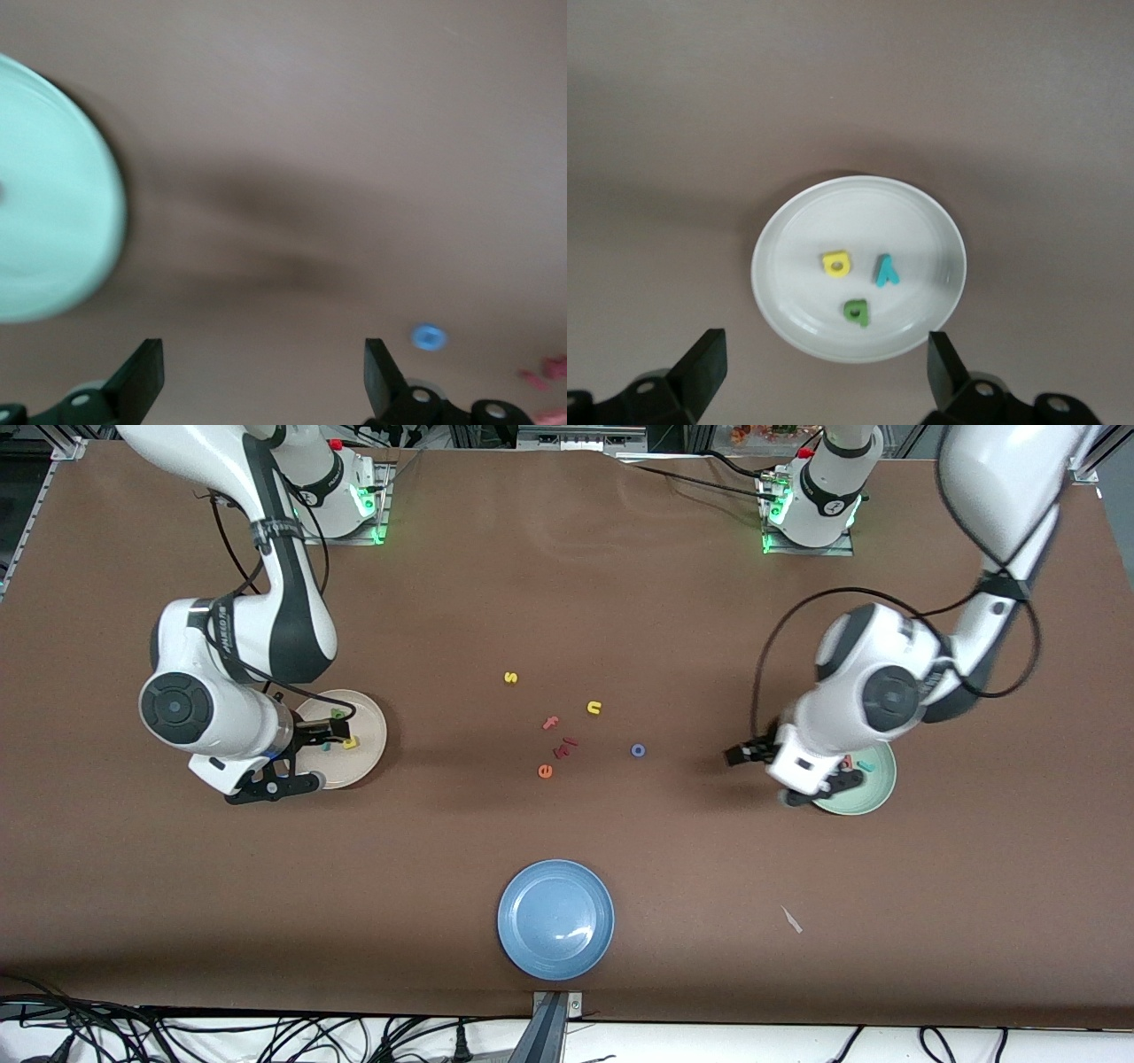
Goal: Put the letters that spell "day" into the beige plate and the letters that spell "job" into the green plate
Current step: 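Release the pink letter on the green plate while the right gripper releases cyan, then grasp the blue letter with the left gripper while the right gripper retracts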
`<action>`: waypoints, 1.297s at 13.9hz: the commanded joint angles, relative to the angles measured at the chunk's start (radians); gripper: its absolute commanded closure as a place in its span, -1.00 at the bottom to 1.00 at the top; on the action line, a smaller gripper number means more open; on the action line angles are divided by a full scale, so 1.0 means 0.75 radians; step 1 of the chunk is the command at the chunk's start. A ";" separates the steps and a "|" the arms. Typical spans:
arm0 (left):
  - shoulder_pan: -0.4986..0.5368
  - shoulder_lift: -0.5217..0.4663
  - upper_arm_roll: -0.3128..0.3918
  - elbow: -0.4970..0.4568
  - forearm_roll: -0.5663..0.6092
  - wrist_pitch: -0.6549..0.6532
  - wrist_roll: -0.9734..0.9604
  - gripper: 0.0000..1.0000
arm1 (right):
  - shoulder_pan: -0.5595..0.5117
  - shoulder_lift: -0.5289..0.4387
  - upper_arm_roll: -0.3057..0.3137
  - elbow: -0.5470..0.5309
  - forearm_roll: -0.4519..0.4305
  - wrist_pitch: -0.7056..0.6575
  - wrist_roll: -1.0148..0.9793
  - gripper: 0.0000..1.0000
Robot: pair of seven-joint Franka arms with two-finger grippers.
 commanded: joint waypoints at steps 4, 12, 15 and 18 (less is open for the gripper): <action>-0.315 0.227 0.105 0.097 0.002 0.197 -0.343 -0.79 | -0.105 -0.029 0.112 0.127 0.014 -0.094 -0.010 -1.00; -0.551 0.319 0.288 0.123 0.029 0.332 -0.453 -0.45 | -0.617 -0.442 0.661 -0.358 -0.217 0.247 0.256 -1.00; -0.551 0.352 0.290 0.154 0.029 0.332 -0.451 -0.28 | -0.729 -0.703 0.675 -0.321 -0.195 0.064 0.233 -1.00; -0.551 0.370 0.294 0.168 0.055 0.332 -0.451 -0.21 | -0.783 -0.629 0.677 -0.032 -0.203 -0.357 0.174 -1.00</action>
